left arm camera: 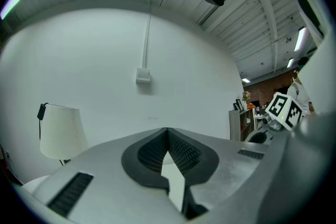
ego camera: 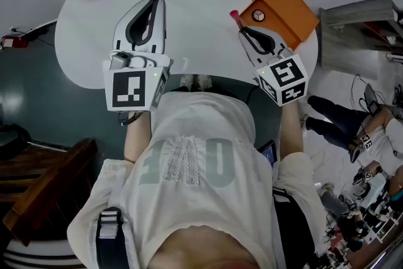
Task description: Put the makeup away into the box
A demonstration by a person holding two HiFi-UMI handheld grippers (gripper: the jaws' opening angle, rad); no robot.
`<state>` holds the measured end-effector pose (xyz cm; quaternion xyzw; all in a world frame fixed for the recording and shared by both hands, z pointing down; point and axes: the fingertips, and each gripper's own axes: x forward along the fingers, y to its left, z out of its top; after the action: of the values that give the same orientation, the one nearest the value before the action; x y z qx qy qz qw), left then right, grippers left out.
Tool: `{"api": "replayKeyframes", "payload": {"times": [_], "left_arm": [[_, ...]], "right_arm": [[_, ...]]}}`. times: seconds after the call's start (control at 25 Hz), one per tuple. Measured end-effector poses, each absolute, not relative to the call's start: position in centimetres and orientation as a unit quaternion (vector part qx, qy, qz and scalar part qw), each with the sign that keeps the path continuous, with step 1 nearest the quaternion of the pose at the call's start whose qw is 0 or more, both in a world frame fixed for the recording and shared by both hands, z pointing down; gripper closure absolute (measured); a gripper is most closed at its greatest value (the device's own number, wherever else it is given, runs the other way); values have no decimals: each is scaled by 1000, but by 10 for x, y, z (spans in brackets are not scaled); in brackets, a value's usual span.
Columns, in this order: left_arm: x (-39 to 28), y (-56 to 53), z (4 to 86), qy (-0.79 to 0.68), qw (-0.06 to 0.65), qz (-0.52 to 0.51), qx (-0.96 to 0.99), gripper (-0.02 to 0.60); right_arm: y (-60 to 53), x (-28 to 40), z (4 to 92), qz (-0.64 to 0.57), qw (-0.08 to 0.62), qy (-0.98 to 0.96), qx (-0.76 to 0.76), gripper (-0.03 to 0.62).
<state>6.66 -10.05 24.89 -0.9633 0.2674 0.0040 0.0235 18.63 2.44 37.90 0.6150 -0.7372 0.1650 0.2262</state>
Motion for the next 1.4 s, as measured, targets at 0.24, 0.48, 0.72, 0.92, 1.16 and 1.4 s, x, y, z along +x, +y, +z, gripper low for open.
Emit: {"api": "replayKeyframes", "payload": {"times": [0.24,0.48,0.72,0.92,1.16,1.4], "left_arm": [[75,-97,247,259,27,2,-965,575],[77,-94,247,257,29,-1,-966,575],[76,-93,253,257,24,-11,-966,575],[79,-89,254,252,25,-14,-967,575],[81,-87,260,251,25,-26,-967,575],[90,-83,261,249,30,-31,-968,575]], "right_arm": [[26,187,315,116,131,-741,648,543],[28,193,309,109,134,-739,651,543],[49,236,371,158,243,-696,657,543],[83,289,449,237,338,-657,630,543],[118,364,525,339,405,-562,636,543],[126,397,557,362,465,-508,629,543]]}}
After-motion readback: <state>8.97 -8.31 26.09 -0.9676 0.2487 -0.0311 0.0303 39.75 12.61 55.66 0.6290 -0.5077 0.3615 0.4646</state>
